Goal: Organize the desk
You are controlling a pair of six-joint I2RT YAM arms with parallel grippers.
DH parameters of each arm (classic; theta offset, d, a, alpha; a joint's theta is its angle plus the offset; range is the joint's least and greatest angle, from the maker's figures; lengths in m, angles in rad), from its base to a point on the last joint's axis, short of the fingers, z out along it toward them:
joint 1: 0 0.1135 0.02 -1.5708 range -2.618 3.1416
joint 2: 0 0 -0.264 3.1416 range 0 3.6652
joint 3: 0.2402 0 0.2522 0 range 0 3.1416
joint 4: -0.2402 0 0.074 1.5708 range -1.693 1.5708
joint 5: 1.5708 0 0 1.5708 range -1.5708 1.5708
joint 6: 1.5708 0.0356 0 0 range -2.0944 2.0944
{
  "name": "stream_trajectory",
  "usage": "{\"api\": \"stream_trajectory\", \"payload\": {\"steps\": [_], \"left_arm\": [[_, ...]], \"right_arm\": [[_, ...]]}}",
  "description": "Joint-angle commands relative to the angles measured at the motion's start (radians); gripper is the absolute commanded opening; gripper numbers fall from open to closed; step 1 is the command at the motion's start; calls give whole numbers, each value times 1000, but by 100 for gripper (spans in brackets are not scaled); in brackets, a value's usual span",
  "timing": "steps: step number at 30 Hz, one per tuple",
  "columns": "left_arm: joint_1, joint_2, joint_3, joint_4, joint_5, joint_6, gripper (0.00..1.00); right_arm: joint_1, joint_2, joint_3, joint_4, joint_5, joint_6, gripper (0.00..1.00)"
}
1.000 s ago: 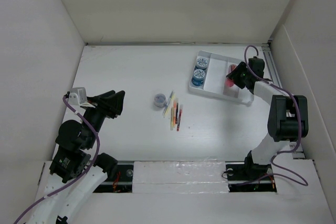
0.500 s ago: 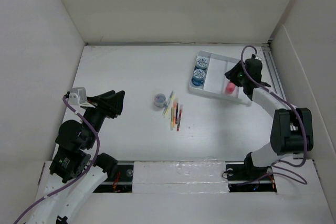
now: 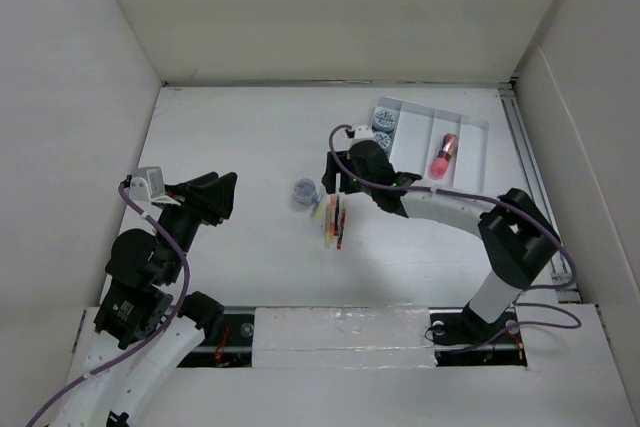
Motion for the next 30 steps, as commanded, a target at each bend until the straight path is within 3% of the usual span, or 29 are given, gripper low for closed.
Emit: {"api": "stream_trajectory", "payload": {"steps": [1, 3, 7, 18, 22, 26, 28, 30], "left_arm": [[6, 0, -2, 41, 0, 3, 46], [6, -2, -2, 41, 3, 3, 47], [6, 0, -1, 43, 6, 3, 47], [6, 4, -2, 44, 18, 5, 47], [6, 3, -2, 46, 20, 3, 47], [6, 4, -4, 44, 22, 3, 47], [6, 3, -4, 46, 22, 3, 47], [6, 3, -4, 46, 23, 5, 47]], "right_arm": [[67, 51, 79, 5, 83, -82, 79], [93, 105, 109, 11, 77, -110, 87], [135, 192, 177, -6, 117, -136, 90], [158, 376, 412, -185, 191, -176, 89], [178, 398, 423, -187, 194, -185, 88], [178, 424, 455, -195, 212, -190, 83], [178, 427, 470, -193, 218, -188, 72], [178, 421, 481, -187, 226, -187, 68]]}}
